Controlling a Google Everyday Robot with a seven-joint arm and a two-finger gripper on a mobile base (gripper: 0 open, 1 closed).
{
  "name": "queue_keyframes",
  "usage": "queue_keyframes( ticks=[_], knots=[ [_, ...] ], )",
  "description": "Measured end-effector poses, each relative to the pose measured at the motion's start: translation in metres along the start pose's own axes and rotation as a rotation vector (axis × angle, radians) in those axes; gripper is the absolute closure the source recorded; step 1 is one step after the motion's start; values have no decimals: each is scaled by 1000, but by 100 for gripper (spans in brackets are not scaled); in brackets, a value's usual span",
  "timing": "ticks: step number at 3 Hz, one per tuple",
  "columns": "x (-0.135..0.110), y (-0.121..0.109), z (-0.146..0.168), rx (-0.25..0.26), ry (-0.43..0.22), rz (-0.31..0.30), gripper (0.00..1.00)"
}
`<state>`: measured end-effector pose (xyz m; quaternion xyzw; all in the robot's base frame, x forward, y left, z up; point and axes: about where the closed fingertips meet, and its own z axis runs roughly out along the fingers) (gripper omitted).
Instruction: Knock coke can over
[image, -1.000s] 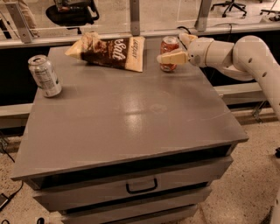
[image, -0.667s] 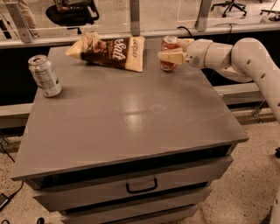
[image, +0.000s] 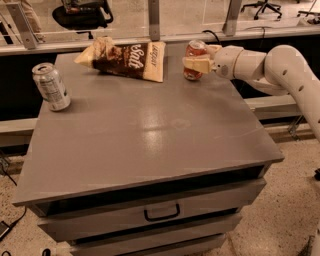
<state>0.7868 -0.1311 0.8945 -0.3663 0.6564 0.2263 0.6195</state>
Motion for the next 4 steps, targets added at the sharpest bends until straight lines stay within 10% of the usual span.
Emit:
queue_keyframes(
  ticks=[2, 4],
  knots=[
    [-42, -10, -17, 19, 11, -130, 85],
    [-73, 15, -41, -109, 287, -454, 100]
  ],
)
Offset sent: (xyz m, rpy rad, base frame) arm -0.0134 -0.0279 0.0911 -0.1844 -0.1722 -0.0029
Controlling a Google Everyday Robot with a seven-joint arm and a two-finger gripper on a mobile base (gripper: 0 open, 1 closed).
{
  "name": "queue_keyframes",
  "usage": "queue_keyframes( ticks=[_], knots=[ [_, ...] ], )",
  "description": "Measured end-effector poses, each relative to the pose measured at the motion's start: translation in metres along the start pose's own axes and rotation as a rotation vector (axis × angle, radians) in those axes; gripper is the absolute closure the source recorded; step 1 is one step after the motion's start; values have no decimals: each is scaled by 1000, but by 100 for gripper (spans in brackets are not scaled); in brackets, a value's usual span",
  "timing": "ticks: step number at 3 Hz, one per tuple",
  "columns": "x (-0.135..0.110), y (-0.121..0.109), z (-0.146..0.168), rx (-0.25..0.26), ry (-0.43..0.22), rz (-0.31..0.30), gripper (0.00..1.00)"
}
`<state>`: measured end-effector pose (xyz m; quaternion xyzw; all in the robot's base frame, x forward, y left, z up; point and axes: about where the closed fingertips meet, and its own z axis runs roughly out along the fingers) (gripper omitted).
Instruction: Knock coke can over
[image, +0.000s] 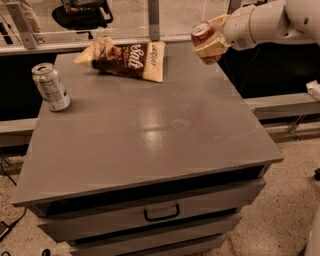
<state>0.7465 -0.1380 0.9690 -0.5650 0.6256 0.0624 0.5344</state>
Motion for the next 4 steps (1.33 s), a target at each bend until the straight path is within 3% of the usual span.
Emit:
queue_keyframes(
  ticks=[1, 2, 4],
  knots=[
    [6, 20, -15, -127, 161, -82, 100],
    [22, 49, -27, -278, 280, -95, 100],
    [40, 105, -43, -592, 351, -80, 59]
  ],
)
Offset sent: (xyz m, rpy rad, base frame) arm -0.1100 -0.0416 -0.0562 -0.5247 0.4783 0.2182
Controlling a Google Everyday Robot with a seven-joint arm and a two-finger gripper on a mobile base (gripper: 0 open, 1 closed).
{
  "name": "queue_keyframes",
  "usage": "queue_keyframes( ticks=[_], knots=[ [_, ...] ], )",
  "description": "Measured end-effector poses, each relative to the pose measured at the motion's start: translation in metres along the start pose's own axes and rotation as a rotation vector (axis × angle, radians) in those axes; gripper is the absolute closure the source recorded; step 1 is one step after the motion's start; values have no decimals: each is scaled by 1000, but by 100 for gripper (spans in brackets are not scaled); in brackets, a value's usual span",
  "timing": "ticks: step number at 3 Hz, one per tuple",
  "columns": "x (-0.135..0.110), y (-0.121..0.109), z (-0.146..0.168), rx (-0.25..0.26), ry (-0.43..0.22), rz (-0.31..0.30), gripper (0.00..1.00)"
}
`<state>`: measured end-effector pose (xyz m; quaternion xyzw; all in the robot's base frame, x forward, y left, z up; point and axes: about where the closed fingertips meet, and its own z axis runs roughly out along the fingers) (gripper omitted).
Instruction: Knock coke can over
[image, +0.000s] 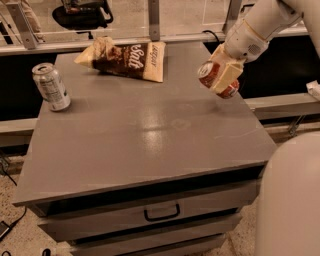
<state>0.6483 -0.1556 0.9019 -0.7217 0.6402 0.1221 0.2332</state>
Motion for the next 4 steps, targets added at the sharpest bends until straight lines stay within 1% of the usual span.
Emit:
queue_keyframes(
  ticks=[1, 2, 3, 4],
  knots=[
    [1, 4, 1, -25, 2, -1, 36],
    [0, -3, 6, -6, -2, -1, 12],
    [-1, -8, 9, 8, -6, -2, 0],
    [-1, -8, 9, 8, -6, -2, 0]
  ],
)
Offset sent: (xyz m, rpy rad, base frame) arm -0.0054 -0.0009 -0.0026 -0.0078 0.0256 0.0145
